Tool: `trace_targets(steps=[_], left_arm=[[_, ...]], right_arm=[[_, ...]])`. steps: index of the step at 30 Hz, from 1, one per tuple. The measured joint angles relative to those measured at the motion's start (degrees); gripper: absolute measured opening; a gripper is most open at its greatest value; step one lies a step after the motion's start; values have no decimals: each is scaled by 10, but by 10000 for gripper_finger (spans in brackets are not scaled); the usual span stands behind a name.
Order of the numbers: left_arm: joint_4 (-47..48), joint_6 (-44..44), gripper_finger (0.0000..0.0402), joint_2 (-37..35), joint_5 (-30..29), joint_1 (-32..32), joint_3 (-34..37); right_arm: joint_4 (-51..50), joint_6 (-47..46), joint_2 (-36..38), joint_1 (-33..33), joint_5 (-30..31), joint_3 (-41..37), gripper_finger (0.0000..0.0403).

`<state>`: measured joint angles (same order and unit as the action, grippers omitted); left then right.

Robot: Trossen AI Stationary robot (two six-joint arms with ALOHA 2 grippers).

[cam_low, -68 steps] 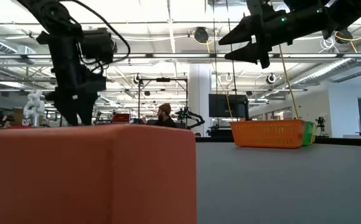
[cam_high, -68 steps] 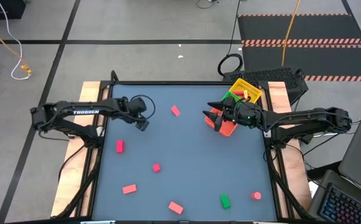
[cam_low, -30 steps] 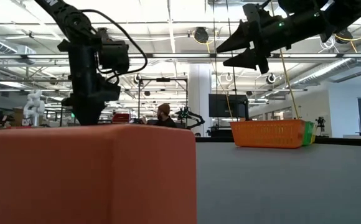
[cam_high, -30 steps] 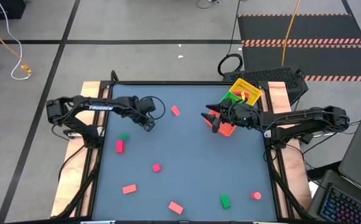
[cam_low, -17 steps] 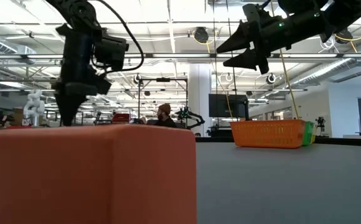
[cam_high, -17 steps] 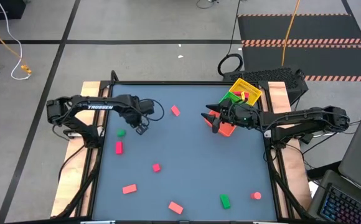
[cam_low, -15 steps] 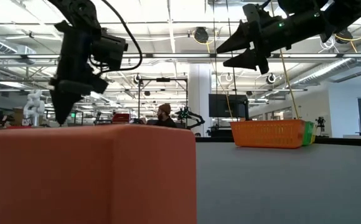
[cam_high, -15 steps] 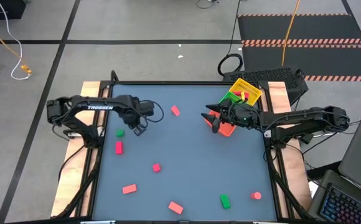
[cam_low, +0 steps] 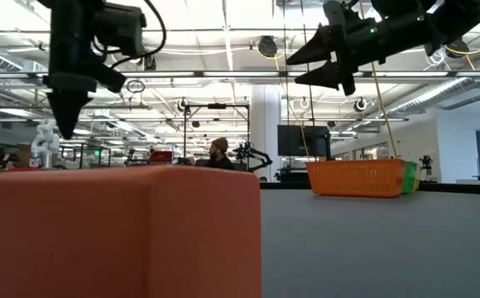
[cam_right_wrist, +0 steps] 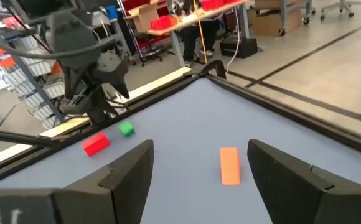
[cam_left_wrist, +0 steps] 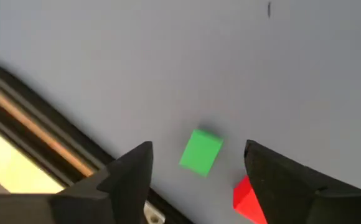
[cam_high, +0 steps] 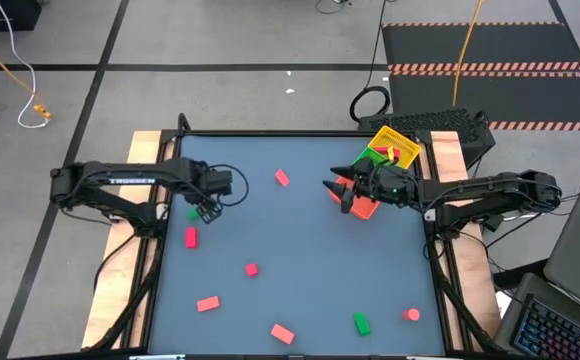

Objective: Sort & place blocks by color
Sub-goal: Put the green block into the green bin

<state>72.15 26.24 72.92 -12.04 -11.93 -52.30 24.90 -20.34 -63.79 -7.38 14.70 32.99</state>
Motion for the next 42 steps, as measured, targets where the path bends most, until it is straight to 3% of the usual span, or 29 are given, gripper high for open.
trace_targets(steps=[5, 10, 14, 19, 29, 42], left_arm=[[22, 41, 293, 0, 0, 9, 55], [-16, 42, 323, 0, 0, 10, 119], [-41, 33, 335, 0, 12, 12, 129], [-100, 30, 326, 3, 32, 20, 128], [-99, 53, 284, 27, 29, 18, 144], [-162, 127, 273, 28, 47, 7, 200]], right_arm=[[14, 8, 0, 0, 0, 0, 254], [28, 20, 0, 0, 0, 0, 254], [38, 28, 0, 0, 0, 0, 254], [37, 28, 0, 0, 0, 0, 254], [27, 15, 0, 0, 0, 0, 254], [27, 15, 0, 0, 0, 0, 254]])
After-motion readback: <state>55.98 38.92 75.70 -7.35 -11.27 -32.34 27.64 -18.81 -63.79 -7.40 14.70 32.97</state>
